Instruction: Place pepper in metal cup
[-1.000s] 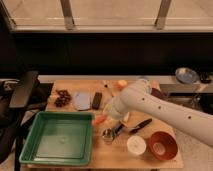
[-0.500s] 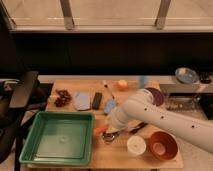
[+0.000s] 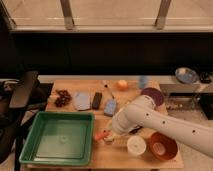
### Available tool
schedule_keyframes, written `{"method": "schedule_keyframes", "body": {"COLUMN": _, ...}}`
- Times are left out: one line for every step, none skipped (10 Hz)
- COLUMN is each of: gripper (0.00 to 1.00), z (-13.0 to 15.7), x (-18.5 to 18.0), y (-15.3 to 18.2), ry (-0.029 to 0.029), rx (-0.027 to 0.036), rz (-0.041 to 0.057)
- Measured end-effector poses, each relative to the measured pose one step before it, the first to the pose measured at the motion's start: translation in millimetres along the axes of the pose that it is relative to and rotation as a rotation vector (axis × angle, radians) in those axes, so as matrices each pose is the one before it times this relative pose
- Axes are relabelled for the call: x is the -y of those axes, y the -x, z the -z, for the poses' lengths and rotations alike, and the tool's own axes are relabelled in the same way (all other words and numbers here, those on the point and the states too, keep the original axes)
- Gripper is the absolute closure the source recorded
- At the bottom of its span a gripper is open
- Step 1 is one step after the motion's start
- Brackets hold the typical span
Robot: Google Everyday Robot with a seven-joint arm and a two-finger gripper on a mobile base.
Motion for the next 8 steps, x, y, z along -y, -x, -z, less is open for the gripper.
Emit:
{"method": "schedule_keyframes", "body": {"gripper": 1.0, "z": -3.17, "x": -1.66, "y": -0.43, "ry": 0.0069, "rx": 0.00024, "rz": -0.00693}}
{"method": "schedule_keyframes", "body": {"gripper": 0.95, "z": -1.06, "x": -1.36, "y": -1.21, "ry": 0.00224, "rx": -0.00161, "rz": -0.00824}}
{"method": "schedule_keyframes", "body": {"gripper": 0.87, "z": 1.01, "x": 0.12, "y": -0.9, "ry": -0.00285, "rx": -0.00233, "rz": -0.00451}}
{"method": "schedule_keyframes", "body": {"gripper": 0.78, "z": 0.21, "x": -0.14, "y": -0.8, "ry": -0.00053, "rx": -0.00302, "rz": -0.00269}}
{"method": "schedule_keyframes", "body": {"gripper": 0.68, "z": 0.09, "x": 0.19, "y": 0.36, "ry": -0.0004, "rx": -0.00314, "rz": 0.0006}}
{"method": "schedule_keyframes", "body": {"gripper": 0.58, "z": 0.16, "x": 0.43, "y": 0.64, "ry": -0.00084, "rx": -0.00188, "rz": 0.00132}}
{"method": "schedule_keyframes", "body": {"gripper": 0.48, "z": 0.22, "x": 0.05, "y": -0.26, "ry": -0.00087, "rx": -0.00109, "rz": -0.00123}}
{"method": "schedule_keyframes", "body": {"gripper": 0.39, "z": -0.08, "x": 0.07, "y": -0.53, "ry": -0.00033, "rx": -0.00074, "rz": -0.00138}}
